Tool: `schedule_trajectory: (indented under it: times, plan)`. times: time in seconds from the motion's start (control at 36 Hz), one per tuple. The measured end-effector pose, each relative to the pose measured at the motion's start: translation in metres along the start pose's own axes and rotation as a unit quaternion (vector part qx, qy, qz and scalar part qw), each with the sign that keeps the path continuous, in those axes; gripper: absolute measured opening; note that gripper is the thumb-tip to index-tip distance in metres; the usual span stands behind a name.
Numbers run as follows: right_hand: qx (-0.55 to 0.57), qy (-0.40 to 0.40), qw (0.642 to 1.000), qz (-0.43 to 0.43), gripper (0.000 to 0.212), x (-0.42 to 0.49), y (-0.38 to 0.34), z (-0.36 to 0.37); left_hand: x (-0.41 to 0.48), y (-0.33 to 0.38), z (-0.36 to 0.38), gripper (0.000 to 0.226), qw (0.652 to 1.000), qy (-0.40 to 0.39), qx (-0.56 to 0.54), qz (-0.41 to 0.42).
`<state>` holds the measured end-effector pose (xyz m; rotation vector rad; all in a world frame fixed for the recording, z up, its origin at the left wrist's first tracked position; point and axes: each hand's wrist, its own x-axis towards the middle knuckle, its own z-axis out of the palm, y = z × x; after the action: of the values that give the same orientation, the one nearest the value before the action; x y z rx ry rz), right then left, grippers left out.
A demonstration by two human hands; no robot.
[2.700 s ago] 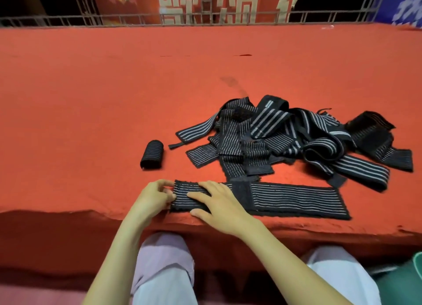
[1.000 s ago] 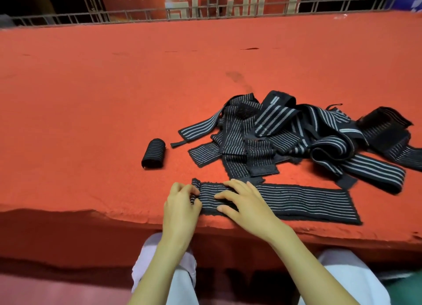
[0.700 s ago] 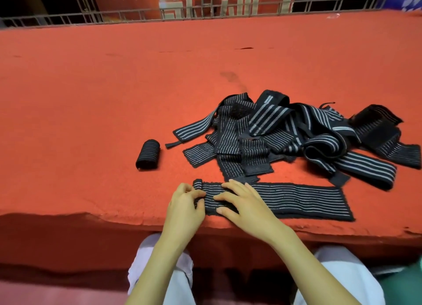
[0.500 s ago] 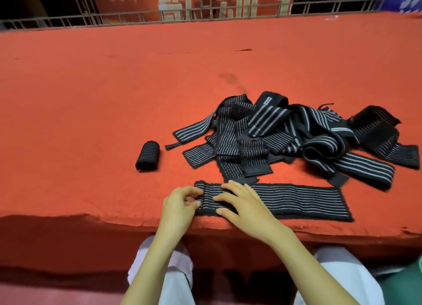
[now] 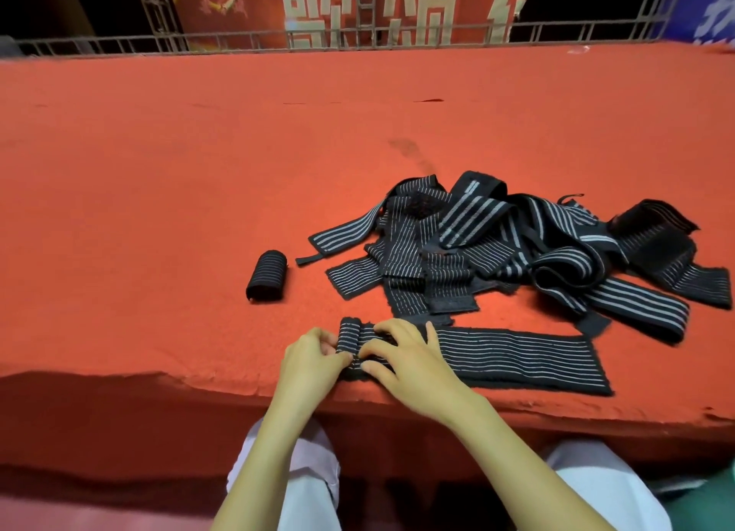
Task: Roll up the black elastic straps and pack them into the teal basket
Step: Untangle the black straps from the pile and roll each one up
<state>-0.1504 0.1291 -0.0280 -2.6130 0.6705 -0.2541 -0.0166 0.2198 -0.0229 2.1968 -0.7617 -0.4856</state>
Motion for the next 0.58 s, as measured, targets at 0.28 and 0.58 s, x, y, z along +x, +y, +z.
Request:
schedule_trajectory:
  times: [0.28,0.58]
  plan:
    - [-0.015,0.009,1.0,-0.023,0.022,0.009,-0.013,0.008,0.0,-0.014,-0.014,0.018,0.997,0.077,-0.02,-0.017]
    - [-0.025,0.021,0.999,-0.005,0.023,-0.002,0.006,0.002,-0.016,-0.008,0.017,0.012,0.981,0.107,0.06,0.149]
